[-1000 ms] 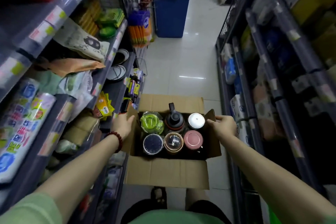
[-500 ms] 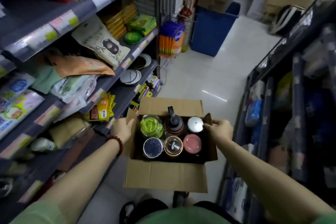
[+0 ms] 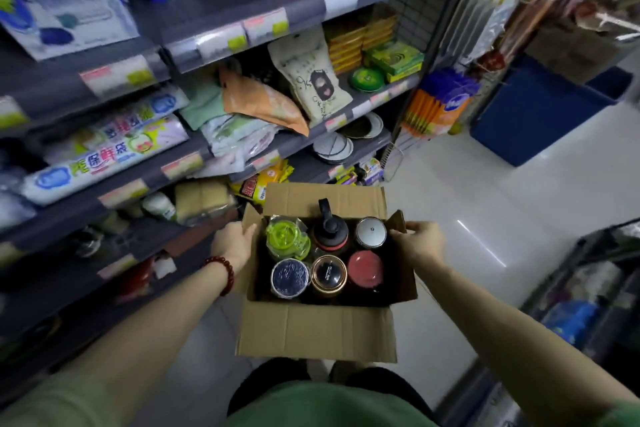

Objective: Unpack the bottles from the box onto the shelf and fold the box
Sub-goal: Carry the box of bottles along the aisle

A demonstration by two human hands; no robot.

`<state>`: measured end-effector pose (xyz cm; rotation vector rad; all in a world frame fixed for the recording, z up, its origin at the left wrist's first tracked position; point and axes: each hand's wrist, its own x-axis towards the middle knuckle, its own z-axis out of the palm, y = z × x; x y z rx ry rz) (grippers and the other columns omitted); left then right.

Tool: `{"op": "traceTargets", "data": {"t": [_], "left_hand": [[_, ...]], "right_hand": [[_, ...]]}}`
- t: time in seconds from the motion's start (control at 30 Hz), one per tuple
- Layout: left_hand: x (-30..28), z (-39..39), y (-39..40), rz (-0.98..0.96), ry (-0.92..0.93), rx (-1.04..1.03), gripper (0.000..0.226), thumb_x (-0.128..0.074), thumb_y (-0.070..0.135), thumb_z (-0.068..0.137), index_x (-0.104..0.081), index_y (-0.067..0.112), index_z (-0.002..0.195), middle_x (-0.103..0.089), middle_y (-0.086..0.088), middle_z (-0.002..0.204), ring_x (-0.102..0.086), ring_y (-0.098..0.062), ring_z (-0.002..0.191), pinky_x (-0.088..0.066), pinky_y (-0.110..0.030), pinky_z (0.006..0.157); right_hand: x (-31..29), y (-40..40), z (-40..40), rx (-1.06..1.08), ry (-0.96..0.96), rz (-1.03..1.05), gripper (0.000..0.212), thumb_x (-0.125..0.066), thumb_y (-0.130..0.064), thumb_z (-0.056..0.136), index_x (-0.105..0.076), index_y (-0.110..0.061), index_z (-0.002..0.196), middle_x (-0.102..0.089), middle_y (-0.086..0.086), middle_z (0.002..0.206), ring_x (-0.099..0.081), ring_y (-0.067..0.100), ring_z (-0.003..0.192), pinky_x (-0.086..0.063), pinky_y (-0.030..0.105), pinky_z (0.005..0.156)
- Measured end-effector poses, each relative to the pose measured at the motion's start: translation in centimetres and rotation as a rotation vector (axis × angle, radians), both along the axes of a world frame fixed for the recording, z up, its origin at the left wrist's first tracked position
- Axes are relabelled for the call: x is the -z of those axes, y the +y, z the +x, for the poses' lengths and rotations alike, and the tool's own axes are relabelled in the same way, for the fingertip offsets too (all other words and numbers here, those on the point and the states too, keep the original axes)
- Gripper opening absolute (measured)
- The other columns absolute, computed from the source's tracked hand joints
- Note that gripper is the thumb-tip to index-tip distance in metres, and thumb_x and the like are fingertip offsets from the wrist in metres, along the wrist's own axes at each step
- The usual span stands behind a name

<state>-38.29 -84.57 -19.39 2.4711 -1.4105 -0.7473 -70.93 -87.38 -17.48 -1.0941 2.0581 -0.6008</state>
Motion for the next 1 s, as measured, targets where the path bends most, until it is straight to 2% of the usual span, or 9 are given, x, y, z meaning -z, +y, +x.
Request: {"op": "traceTargets", "data": {"t": [0.1,0.23,0.4,0.47,0.53,0.67,0.83,0.93,1.0], "left_hand": [[0.2,1.7,0.5,-0.003,-0.027,-0.084,0.037,-0.045,0.034,0.097,-0.065,0.003,0.099,-0.068,-0.024,0.103,-0.062,-0.042,0.099,-0.047,-0.039,0.077],[0.6,3.3,2.4,-0.014,-0.025,-0.224,0.037,-0.045,0.032,0.097,-0.065,0.001,0.094,-0.068,-0.024,0.099,-0.063,-0.040,0.093,-0.049,-0.040,0.076],[1.2,3.0,7.6,-0.046,-0.001,-0.468,0.038,-0.046,0.027,0.097,-0.064,-0.006,0.089,-0.066,-0.029,0.097,-0.062,-0.041,0.092,-0.041,-0.038,0.072],[1.3,2.3,9.9,-0.024,0.030,-0.591,0.041,-0.042,0.027,0.099,-0.063,-0.007,0.093,-0.065,-0.028,0.101,-0.060,-0.041,0.096,-0.039,-0.039,0.076],[1.3,1.5,12.2,-0.054,0.101,-0.721,0.040,-0.041,0.027,0.099,-0.063,-0.007,0.094,-0.064,-0.026,0.100,-0.061,-0.041,0.093,-0.040,-0.037,0.071],[0.7,0.6,16.8,-0.064,0.142,-0.938,0.042,-0.039,0.033,0.099,-0.063,-0.001,0.098,-0.065,-0.021,0.102,-0.060,-0.037,0.094,-0.044,-0.036,0.076],[0.8,0.6,23.2,-0.085,0.144,-1.129,0.040,-0.041,0.037,0.098,-0.062,0.003,0.094,-0.065,-0.021,0.101,-0.060,-0.036,0.090,-0.038,-0.030,0.070],[0.6,0.6,27.2,-0.103,0.121,-1.216,0.036,-0.043,0.033,0.098,-0.060,0.004,0.086,-0.066,-0.022,0.097,-0.056,-0.029,0.077,-0.035,-0.028,0.067],[0.6,0.6,29.9,-0.128,0.116,-1.262,0.033,-0.044,0.029,0.098,-0.060,0.003,0.084,-0.066,-0.023,0.093,-0.059,-0.032,0.080,-0.034,-0.028,0.066]], "right_hand": [[0.5,-2.0,2.1,-0.073,-0.011,0.000,0.026,-0.075,-0.021,0.076,-0.075,-0.014,0.101,-0.073,0.008,0.093,-0.061,0.015,0.074,-0.049,0.027,0.070],[1.0,-5.1,4.7,-0.218,-0.023,0.033,0.027,-0.076,-0.023,0.076,-0.075,-0.016,0.102,-0.073,0.007,0.095,-0.060,0.016,0.077,-0.045,0.024,0.071],[0.3,-9.2,8.7,-0.563,0.038,0.015,0.021,-0.077,-0.024,0.075,-0.077,-0.010,0.090,-0.074,0.012,0.085,-0.067,0.028,0.085,-0.046,0.027,0.068],[-0.2,-10.1,10.6,-0.704,0.084,0.001,0.022,-0.077,-0.026,0.076,-0.077,-0.010,0.091,-0.074,0.014,0.086,-0.067,0.030,0.084,-0.046,0.029,0.065],[-0.7,-10.4,12.6,-0.821,0.109,0.012,0.023,-0.076,-0.027,0.077,-0.077,-0.013,0.095,-0.074,0.013,0.087,-0.067,0.030,0.085,-0.041,0.028,0.063],[-1.0,-9.4,16.7,-1.013,0.116,0.008,0.020,-0.075,-0.028,0.076,-0.077,-0.017,0.092,-0.072,0.011,0.086,-0.066,0.030,0.088,-0.038,0.025,0.064],[-0.9,-5.7,22.2,-1.192,0.109,-0.015,0.024,-0.077,-0.028,0.075,-0.076,-0.013,0.094,-0.073,0.012,0.092,-0.065,0.031,0.093,-0.040,0.026,0.066],[-0.7,-2.7,25.5,-1.281,0.094,-0.019,0.026,-0.079,-0.025,0.074,-0.074,-0.007,0.092,-0.072,0.015,0.091,-0.066,0.032,0.091,-0.037,0.027,0.065],[-0.6,-0.5,27.8,-1.328,0.100,-0.021,0.029,-0.079,-0.027,0.075,-0.073,-0.007,0.095,-0.072,0.014,0.096,-0.065,0.031,0.094,-0.037,0.026,0.066]]}}
